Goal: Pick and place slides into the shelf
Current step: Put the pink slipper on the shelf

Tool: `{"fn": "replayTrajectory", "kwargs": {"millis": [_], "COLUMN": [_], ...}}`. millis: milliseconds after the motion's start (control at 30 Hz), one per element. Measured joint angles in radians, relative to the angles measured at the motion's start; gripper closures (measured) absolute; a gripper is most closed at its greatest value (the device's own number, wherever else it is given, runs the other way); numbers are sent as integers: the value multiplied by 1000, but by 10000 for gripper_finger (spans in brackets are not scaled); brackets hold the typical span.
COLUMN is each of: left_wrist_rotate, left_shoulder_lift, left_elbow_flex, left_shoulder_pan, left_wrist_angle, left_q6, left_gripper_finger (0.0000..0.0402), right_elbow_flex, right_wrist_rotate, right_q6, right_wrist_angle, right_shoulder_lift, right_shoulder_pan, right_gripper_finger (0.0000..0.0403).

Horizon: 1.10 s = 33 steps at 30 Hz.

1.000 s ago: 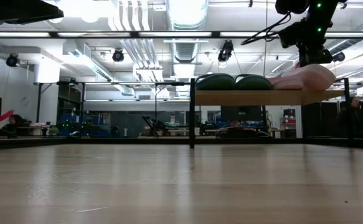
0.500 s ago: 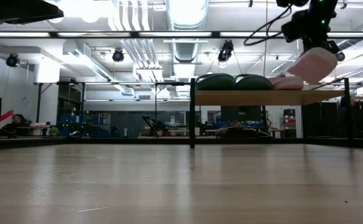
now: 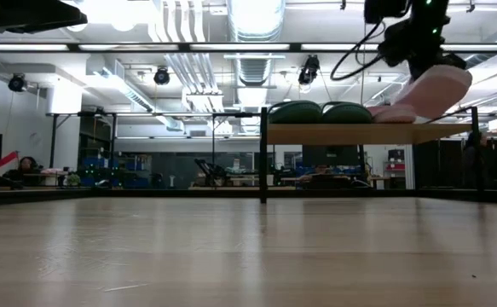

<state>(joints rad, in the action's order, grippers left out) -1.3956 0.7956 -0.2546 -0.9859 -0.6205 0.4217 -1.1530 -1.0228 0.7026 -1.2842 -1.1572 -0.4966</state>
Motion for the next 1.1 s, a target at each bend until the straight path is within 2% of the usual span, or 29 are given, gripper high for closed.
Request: {"fn": "replayTrajectory", "kwargs": {"millis": [200,367,733,1100], "left_wrist_rotate": [0,0,0,0], "left_shoulder_lift": [0,0,-1,-1], "left_elbow_flex": [0,0,0,0], "left_shoulder_pan": [0,0,0,0], "left_wrist_angle": [0,0,0,0], "left_q6": [0,-1,-1,-1], "left_gripper_finger": [171,171,171,171], "right_elbow_flex": [1,4,-24,-1], "right_wrist_rotate": [-17,-25,-24,27], "right_q6": [12,-31,-182,-179], "right_wrist_angle": [-4,-88,-287,-294], "right_shoulder_lift": [-84,-134,-131,-192], "right_shoulder_pan": [8,10,100,124], "right_gripper_finger": [392,392,392,392]}}
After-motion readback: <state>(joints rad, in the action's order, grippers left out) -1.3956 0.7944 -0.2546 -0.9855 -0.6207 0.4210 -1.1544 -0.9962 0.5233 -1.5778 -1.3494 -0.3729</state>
